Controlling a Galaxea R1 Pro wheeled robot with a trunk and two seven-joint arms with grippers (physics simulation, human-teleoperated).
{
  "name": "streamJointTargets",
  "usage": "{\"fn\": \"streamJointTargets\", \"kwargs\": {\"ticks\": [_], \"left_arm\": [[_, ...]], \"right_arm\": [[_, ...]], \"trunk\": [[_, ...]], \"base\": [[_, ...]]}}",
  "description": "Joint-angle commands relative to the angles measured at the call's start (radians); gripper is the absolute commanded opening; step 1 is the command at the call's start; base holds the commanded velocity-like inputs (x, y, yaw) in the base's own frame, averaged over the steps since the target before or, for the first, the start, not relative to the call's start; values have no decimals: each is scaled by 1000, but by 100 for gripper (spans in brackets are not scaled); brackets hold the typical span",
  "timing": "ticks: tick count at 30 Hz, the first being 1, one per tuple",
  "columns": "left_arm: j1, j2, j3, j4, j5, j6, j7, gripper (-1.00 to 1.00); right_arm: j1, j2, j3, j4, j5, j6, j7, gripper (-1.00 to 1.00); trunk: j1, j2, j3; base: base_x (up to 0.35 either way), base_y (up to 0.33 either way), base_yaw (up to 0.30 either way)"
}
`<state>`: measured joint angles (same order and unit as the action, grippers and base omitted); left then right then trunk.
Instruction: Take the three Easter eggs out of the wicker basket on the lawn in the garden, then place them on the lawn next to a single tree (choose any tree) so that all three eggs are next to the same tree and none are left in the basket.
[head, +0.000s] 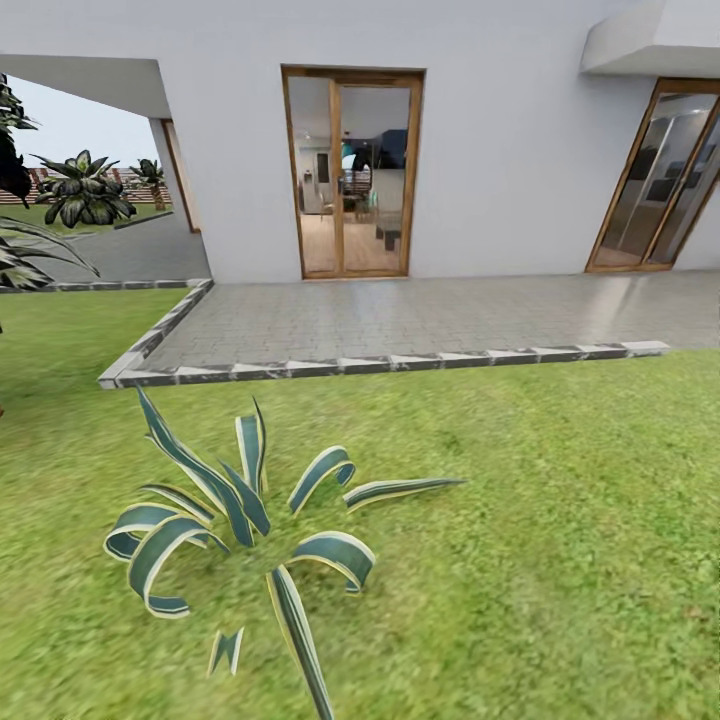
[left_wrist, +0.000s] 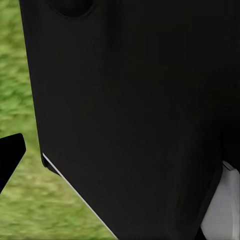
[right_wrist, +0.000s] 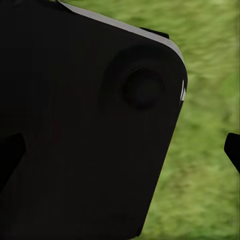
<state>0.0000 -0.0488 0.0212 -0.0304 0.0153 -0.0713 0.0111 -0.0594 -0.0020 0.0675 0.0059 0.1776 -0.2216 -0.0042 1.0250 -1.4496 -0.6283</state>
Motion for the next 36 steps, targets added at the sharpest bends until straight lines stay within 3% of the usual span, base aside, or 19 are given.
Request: {"fn": "streamJointTargets", "kwargs": {"ticks": [1,23,36], "left_arm": [[0,0,2,0,2,-2,1,100],[0,0,2,0,2,-2,1,100],[0,0,2,0,2,-2,1,100]], "right_arm": [[0,0,6,0,-1,-4,0,100],[0,1,-2,-4,-10,-4,3,100],[0,2,0,-4,-7,-4,0,100]], "trunk": [[0,0,-1],[0,0,-1],[0,0,-1]], "base": [[0,0,0],[0,0,4],[0,0,270]]}}
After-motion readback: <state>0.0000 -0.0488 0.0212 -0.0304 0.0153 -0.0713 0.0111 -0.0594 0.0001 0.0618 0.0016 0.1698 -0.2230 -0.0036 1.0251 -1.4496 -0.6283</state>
